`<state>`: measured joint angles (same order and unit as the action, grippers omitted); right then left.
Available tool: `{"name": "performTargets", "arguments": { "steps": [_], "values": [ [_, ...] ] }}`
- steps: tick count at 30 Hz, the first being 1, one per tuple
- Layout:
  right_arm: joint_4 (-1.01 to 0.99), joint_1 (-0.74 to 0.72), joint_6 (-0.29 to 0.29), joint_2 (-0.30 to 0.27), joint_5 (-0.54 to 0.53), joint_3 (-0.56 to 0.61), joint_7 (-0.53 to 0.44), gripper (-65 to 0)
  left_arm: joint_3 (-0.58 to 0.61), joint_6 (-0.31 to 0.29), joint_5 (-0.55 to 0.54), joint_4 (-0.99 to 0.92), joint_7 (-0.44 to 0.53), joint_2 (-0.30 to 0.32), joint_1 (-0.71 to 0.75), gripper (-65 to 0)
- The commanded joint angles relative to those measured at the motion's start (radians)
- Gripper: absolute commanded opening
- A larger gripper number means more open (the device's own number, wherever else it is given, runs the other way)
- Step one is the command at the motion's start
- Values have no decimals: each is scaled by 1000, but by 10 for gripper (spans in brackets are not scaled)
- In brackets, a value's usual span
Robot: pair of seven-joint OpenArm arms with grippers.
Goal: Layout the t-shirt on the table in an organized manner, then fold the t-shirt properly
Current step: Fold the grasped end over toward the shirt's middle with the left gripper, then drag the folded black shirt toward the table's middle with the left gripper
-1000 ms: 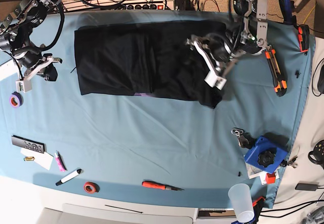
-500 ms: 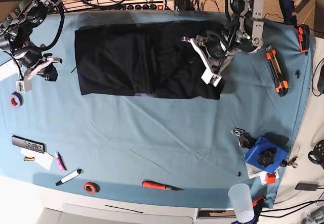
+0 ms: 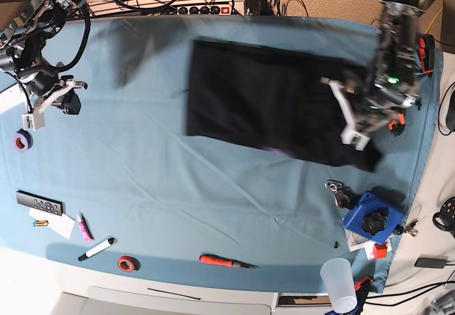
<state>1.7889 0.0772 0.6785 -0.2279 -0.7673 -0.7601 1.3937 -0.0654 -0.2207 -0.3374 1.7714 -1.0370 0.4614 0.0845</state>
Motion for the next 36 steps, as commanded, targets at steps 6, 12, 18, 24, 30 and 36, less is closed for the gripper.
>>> {"name": "performTargets", "arguments": {
  "steps": [6,12,18,24,30,36],
  "values": [
    [17,-11,2,-18,-18,-5,-52,-642,-62,-84,-211,20,-32,115,-35,-650],
    [17,-11,2,-13,-18,-5,-63,-642,-61,-172,-349,137,-102,115,-27,-650],
    [17,-11,1,-13,-17,-5,-63,-642,-61,-174,-348,314,-56,114,46,-650],
    [17,-11,1,-10,-18,-5,-63,-642,-61,-173,-340,402,-10,61,90,-650],
    [17,-10,1,47,-18,-5,-63,-642,-61,-169,-310,401,6,14,90,-650],
    [17,-11,2,81,-17,-5,-63,-642,26,-58,-111,401,5,13,90,-650]
  ]
}}
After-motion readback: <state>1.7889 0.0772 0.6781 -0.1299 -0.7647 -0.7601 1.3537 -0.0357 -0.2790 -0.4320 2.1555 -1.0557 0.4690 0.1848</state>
